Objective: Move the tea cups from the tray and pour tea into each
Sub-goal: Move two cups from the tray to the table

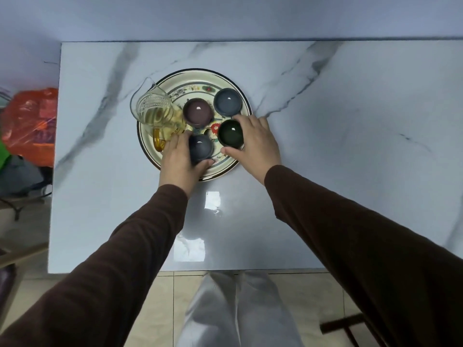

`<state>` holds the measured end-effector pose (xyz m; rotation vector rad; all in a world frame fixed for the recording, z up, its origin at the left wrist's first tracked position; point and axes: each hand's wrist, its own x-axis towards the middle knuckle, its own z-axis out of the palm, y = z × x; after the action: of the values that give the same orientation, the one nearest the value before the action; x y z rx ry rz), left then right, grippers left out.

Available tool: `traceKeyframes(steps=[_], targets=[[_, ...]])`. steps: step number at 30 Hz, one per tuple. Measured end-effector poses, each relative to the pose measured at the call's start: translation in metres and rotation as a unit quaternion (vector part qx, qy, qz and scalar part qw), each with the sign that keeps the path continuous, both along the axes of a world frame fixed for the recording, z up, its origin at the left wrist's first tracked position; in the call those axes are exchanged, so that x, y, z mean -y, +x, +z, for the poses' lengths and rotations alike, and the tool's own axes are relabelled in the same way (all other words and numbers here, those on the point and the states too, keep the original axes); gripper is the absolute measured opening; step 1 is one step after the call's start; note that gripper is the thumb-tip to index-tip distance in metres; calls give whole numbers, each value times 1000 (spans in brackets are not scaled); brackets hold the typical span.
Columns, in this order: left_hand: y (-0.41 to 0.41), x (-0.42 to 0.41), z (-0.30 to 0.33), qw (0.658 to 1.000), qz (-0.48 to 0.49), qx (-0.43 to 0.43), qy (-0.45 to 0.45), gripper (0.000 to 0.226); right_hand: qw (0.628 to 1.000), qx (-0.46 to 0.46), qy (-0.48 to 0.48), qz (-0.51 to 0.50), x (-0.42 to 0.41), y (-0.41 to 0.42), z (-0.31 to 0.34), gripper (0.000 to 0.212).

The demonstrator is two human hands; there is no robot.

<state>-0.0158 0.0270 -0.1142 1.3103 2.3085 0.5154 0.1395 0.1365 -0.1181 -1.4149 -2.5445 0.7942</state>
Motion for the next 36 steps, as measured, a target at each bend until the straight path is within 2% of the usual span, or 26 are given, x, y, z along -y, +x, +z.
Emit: traceKeyframes(steps=[6, 11, 19, 27, 36], targets=[[7, 0, 7, 999, 4, 28, 32, 72, 996, -67, -6, -60, 13, 12, 13, 68], [40, -3, 27, 995, -18, 53, 80, 72, 991, -76, -9, -107, 32, 58, 33, 64], [157, -3, 46, 988, -107, 82, 69, 70, 979, -64, -8, -192, 59, 186, 55, 66], [282, 7, 51, 982, -144, 94, 73, 67, 969, -71, -2, -235, 80, 320, 59, 63], [355, -31, 39, 981, -147, 117, 55, 66, 963, -65, -6, -263, 42, 396, 50, 66]])
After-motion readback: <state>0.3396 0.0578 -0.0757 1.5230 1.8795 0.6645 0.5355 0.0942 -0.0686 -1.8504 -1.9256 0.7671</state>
